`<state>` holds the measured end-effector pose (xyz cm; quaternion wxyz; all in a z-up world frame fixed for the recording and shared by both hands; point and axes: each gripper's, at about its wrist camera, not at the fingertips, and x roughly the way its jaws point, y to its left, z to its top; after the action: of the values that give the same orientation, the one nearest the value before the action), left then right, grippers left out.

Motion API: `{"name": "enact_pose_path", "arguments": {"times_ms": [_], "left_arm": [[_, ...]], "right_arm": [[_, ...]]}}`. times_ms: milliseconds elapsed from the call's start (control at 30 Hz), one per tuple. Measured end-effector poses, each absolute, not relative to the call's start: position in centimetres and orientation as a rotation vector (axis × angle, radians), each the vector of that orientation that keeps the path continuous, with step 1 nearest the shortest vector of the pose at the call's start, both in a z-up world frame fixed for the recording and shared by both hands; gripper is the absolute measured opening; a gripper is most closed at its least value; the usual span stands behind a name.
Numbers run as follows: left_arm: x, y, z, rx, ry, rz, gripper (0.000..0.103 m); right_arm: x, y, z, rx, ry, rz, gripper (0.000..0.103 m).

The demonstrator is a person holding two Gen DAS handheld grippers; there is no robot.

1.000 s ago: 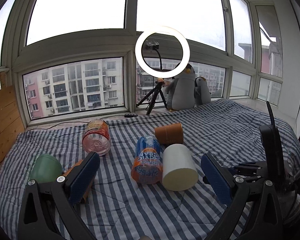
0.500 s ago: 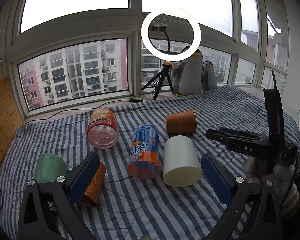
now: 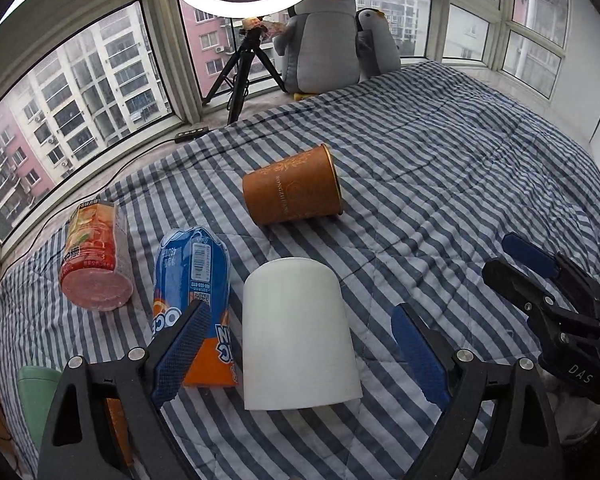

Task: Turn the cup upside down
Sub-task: 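Close the left tool fingers around the white cup's body, then lift the white cup with the left tool and rotate it onto its end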

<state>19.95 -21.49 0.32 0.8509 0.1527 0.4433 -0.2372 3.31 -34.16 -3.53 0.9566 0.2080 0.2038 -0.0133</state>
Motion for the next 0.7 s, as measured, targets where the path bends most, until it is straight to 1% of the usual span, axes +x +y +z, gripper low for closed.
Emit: {"name": "enact_pose_path", "arguments": {"times_ms": [133, 267, 467, 567, 700], "left_arm": [[21.3, -23.0, -0.6, 0.33, 1.007, -0.515, 0.093], [22.2, -24.1, -1.5, 0.362, 1.041, -0.505, 0.088], [23.7, -24.5, -2.5, 0.377, 1.095, -0.469, 0.087], [23.7, -25.1, -3.1, 0.436, 1.1, -0.447, 0.087], [24.1, -24.9, -3.2, 0.422, 1.106, -0.444, 0.087]], "right_arm": [[2.9, -34.7, -3.6, 0.449, 0.39, -0.013, 0.058], [2.8, -34.4, -3.7, 0.431, 0.385, -0.009, 0.058], [2.1, -34.1, -3.5, 0.42, 0.352, -0.013, 0.058], [2.3, -34.5, -3.6, 0.438, 0.357, -0.004, 0.058], [2.3, -34.6, -3.6, 0.444, 0.354, -0.004, 0.058]]}}
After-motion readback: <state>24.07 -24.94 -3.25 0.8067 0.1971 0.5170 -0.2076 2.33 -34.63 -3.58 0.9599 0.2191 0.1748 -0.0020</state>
